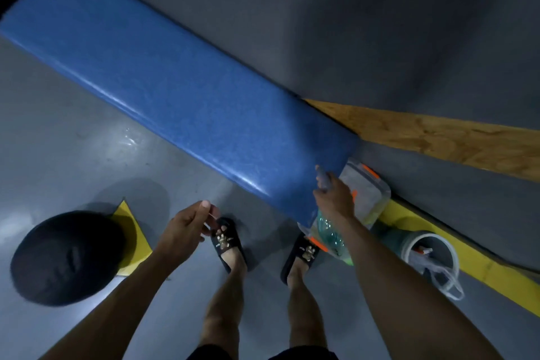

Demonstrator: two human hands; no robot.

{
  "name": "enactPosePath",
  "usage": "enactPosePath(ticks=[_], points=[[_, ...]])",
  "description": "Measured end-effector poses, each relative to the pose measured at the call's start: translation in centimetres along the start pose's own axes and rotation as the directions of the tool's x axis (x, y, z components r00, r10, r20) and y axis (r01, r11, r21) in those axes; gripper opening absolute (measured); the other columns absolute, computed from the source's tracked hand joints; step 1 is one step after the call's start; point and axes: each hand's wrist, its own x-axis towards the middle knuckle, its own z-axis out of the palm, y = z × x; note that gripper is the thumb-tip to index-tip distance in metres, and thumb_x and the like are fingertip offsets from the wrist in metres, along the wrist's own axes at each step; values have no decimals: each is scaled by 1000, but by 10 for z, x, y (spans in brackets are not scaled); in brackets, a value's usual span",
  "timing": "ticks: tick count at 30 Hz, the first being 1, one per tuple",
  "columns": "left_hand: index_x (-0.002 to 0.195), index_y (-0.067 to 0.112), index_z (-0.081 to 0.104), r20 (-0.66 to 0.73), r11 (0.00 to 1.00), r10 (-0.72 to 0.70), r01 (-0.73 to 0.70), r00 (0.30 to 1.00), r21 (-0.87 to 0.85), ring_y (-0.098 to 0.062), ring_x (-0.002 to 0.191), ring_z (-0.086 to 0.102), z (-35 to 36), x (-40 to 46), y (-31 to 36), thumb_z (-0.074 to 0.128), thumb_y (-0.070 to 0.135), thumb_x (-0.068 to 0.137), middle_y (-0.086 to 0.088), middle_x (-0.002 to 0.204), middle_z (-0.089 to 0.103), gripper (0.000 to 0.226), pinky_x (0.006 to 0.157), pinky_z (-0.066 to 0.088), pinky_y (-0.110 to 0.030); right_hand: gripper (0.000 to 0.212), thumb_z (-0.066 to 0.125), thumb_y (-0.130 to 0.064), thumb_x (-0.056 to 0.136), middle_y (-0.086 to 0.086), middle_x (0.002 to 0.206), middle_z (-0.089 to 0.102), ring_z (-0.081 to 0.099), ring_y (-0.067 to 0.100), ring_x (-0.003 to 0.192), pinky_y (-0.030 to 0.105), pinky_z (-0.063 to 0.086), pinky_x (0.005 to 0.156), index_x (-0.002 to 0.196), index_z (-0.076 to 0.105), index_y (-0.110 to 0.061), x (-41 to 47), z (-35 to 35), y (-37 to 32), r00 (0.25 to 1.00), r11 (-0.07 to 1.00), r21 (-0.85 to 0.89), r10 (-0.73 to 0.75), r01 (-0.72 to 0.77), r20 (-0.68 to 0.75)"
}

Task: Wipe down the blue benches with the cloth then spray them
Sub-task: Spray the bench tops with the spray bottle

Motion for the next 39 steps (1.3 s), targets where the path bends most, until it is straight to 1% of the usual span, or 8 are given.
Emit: enactPosePath(ticks=[4, 8, 14, 18, 23, 28, 32, 39], points=[[83, 29, 69, 20, 999, 36, -37, 999, 38, -13, 65, 63, -27, 10, 3, 38, 64, 86, -4, 77, 70, 47, 63, 49, -32, 20, 58, -26, 82, 3, 90, 67, 65, 30, 76, 43, 55, 70, 101, 58, -34, 21, -18, -27, 990, 994, 80, 89, -80, -109], [82, 34, 68, 34, 998, 52, -53, 998, 41, -13, 66, 63, -49, 20, 5, 37, 61, 88, 0, 77, 70, 42, 63, 49, -31, 18, 57, -24, 87, 0, 95, 63, 62, 32, 86, 38, 49, 72, 104, 58, -29, 14, -12, -45, 992, 996, -28, 84, -87, -95], [83, 35, 68, 30, 997, 61, -62, 998, 40, -12, 66, 64, -71, 26, 1, 36, 70, 83, 3, 76, 70, 47, 63, 50, -31, 49, 50, -28, 68, -4, 102, 72, 68, 28, 99, 41, 55, 83, 117, 55, -33, -24, 56, -47, 983, 993, -96, -44, 62, 179], [81, 37, 69, 23, 997, 62, -63, 998, 38, -12, 65, 64, -82, 30, 1, 36, 71, 82, 4, 75, 70, 47, 62, 49, -31, 28, 58, -23, 76, 7, 103, 70, 65, 33, 98, 38, 50, 78, 105, 61, -23, -48, 88, -63, 962, 986, -114, -92, 125, 257], [81, 38, 69, 6, 998, 52, -52, 999, 31, -15, 68, 64, -94, 41, 7, 36, 71, 83, 1, 78, 71, 47, 63, 49, -32, 10, 61, -15, 83, 2, 91, 65, 62, 33, 87, 33, 41, 68, 91, 55, -18, -23, 80, -87, 993, 993, -103, -45, 57, 112], [83, 34, 70, -2, 999, 48, -48, 999, 23, -16, 68, 63, -101, 55, 22, 37, 65, 88, -1, 79, 71, 45, 64, 50, -34, 22, 62, -13, 79, -5, 89, 66, 67, 26, 76, 42, 58, 66, 96, 57, -25, 36, 33, -109, 999, 990, 142, -19, 25, -41], [84, 34, 70, -7, 999, 45, -45, 999, 14, -16, 67, 63, -103, 70, 38, 37, 75, 80, -1, 79, 71, 53, 63, 49, -34, 19, 62, -11, 85, -5, 95, 65, 70, 28, 88, 49, 61, 75, 97, 60, -26, 81, 2, -116, 998, 973, 230, 12, 3, -66], [86, 30, 70, -28, 998, 50, -48, 998, 50, -14, 67, 66, -99, 87, 63, 35, 74, 81, 0, 81, 72, 57, 62, 51, -31, 7, 57, -18, 89, -2, 86, 61, 57, 28, 77, 34, 42, 67, 95, 57, -20, 82, 2, -132, 1000, 998, -65, -26, 25, -13]])
